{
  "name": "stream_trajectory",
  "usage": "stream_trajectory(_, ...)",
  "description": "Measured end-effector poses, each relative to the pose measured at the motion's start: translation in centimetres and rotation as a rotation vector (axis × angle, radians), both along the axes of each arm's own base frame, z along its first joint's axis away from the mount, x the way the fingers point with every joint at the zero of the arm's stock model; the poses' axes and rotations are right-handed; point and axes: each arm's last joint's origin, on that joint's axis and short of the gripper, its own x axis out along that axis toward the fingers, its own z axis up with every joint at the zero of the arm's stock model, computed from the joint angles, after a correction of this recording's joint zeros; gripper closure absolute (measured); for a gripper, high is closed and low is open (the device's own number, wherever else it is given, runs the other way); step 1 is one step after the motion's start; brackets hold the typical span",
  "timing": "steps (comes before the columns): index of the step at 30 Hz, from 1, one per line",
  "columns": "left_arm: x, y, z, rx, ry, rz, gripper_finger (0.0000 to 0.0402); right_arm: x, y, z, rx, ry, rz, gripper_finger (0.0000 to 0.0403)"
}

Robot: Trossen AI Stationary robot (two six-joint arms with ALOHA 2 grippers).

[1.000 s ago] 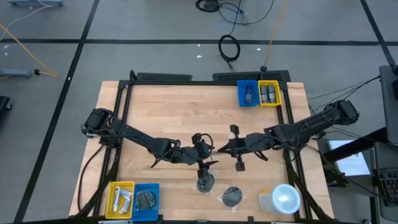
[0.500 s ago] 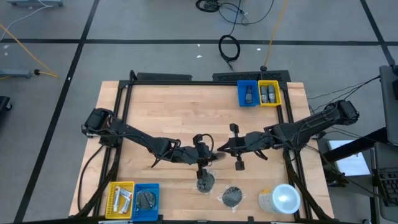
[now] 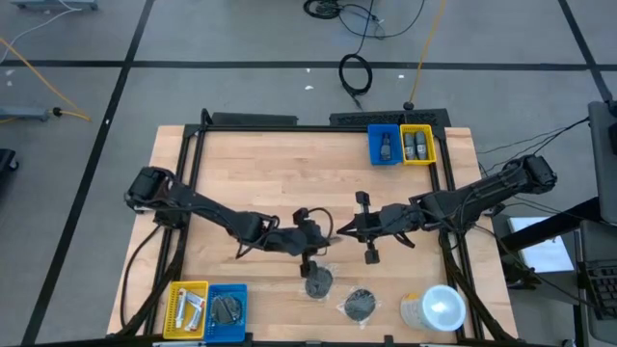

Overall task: Pick & Place Travel size toiletries
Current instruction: Put the black hairbrush into the bottom blue bin

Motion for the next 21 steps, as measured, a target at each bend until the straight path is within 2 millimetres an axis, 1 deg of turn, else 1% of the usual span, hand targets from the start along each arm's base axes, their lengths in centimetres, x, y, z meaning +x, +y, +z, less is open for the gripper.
stream_trajectory(2,-0.9,-0.5,0.6,-0.006,0.026,0.017,0.039,0.0,0.0,0.0,-0.001,0.002,0.001,0.0391)
stream_trajectory(5,-2.5,-1.8,1.3,-0.018,0.063,0.039,0.039,0.0,0.0,0.0,-0.008,0.003,0.004,0.0373)
stream_trajectory(8,-4.4,-3.5,2.0,-0.021,0.096,0.062,0.039,0.0,0.0,-0.1,-0.01,0.008,0.003,0.0353)
stream_trajectory(13,-8.0,-6.0,3.4,-0.114,0.143,0.097,0.039,-0.1,0.0,-0.2,-0.014,0.023,0.004,0.0326)
stream_trajectory(17,-10.9,-7.7,4.1,-0.188,0.195,0.114,0.039,-0.1,0.0,-0.2,-0.016,0.026,0.004,0.0315)
stream_trajectory(21,-13.6,-9.4,4.1,-0.29,0.271,0.158,0.039,-0.2,0.0,-0.3,-0.015,0.038,0.002,0.0315)
